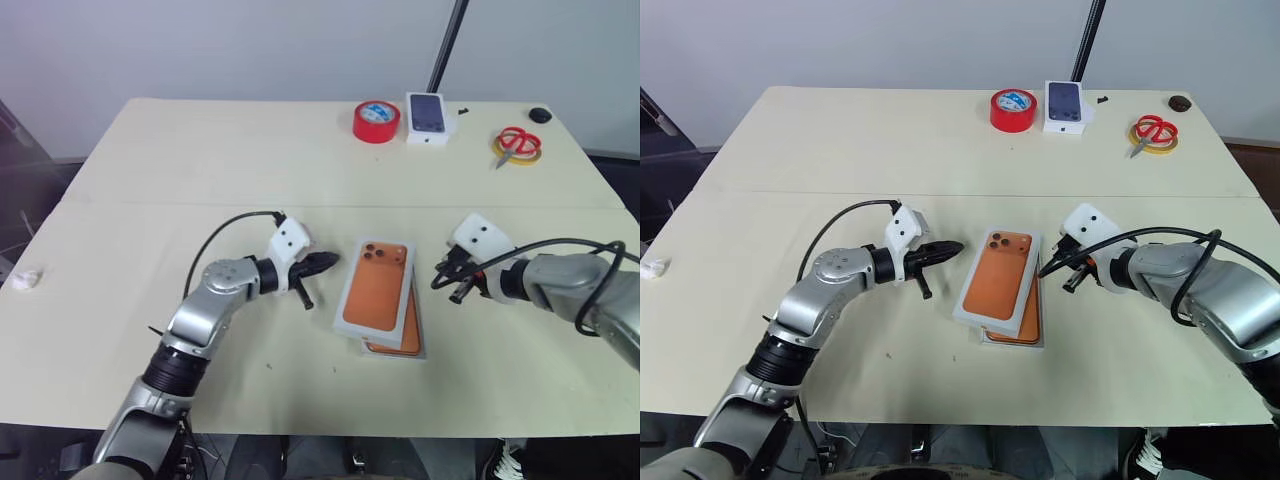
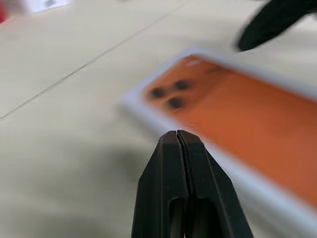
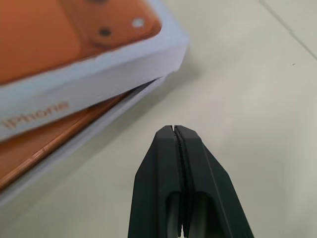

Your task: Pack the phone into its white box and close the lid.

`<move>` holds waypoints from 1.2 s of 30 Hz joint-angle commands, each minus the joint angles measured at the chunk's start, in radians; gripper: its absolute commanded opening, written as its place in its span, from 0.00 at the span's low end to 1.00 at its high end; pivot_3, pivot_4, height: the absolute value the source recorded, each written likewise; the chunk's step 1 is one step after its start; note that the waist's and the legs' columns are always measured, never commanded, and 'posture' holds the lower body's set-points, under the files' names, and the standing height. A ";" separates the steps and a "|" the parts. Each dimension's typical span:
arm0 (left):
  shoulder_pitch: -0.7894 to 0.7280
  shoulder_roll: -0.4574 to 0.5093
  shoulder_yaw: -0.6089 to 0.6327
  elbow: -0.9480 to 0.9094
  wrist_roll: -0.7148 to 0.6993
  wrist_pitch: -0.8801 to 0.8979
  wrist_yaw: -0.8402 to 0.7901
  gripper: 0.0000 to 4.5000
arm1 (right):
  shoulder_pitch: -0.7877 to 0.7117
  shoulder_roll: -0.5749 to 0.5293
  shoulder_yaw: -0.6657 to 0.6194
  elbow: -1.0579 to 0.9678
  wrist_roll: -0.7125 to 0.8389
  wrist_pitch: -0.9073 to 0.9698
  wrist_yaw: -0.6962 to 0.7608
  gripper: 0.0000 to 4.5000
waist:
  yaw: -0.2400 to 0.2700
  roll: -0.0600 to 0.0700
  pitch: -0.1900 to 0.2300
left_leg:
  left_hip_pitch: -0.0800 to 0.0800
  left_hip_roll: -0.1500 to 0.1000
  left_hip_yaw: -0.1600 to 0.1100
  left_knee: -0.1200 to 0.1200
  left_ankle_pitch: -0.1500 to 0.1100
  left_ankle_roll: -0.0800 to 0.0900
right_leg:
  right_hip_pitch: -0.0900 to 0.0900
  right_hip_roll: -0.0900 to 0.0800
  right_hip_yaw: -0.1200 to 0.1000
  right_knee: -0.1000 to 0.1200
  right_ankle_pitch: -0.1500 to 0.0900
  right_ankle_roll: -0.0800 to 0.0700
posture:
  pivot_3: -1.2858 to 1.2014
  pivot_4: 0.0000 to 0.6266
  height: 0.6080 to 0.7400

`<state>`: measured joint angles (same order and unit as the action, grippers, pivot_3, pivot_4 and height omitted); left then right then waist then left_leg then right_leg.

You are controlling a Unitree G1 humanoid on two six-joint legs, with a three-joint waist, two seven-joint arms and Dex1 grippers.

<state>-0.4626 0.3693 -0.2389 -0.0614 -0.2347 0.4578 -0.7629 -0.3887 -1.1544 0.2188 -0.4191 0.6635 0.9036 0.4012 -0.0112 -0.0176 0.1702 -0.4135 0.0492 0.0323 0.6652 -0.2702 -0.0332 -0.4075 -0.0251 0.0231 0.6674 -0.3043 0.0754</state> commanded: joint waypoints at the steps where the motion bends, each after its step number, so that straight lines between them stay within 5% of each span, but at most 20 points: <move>1: -0.011 0.015 -0.016 -0.018 0.015 0.022 -0.016 0.00 | 0.001 0.023 -0.009 -0.038 -0.079 -0.027 0.042 0.01 | 0.001 0.000 0.000 | 0.000 0.000 0.000 0.000 0.000 0.000 | 0.000 0.000 0.000 0.000 0.000 0.000 | 0.52 0.24 0.94; 14: -0.063 -0.074 -0.106 0.007 -0.012 0.067 -0.104 0.00 | 0.048 0.074 -0.036 -0.123 -0.198 -0.010 0.167 0.01 | 0.002 0.000 0.000 | 0.000 -0.001 0.000 0.001 0.000 0.000 | 0.001 0.000 0.000 0.000 0.000 0.000 | 0.52 0.24 0.94; 36: -0.030 -0.038 -0.150 -0.055 -0.011 0.087 -0.174 0.00 | 0.218 0.035 -0.121 -0.299 -0.262 0.051 0.265 0.01 | 0.001 0.000 0.000 | 0.002 -0.002 -0.001 0.001 0.000 0.000 | 0.003 0.000 0.000 0.001 0.000 0.000 | 0.52 0.24 0.94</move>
<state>-0.4989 0.3382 -0.3743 -0.0813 -0.2387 0.5580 -0.9243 -0.1673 -1.1211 0.1335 -0.6682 0.3994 0.9558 0.6561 -0.0097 -0.0176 0.1702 -0.4117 0.0473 0.0318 0.6660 -0.2702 -0.0332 -0.4048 -0.0253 0.0227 0.6681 -0.3043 0.0754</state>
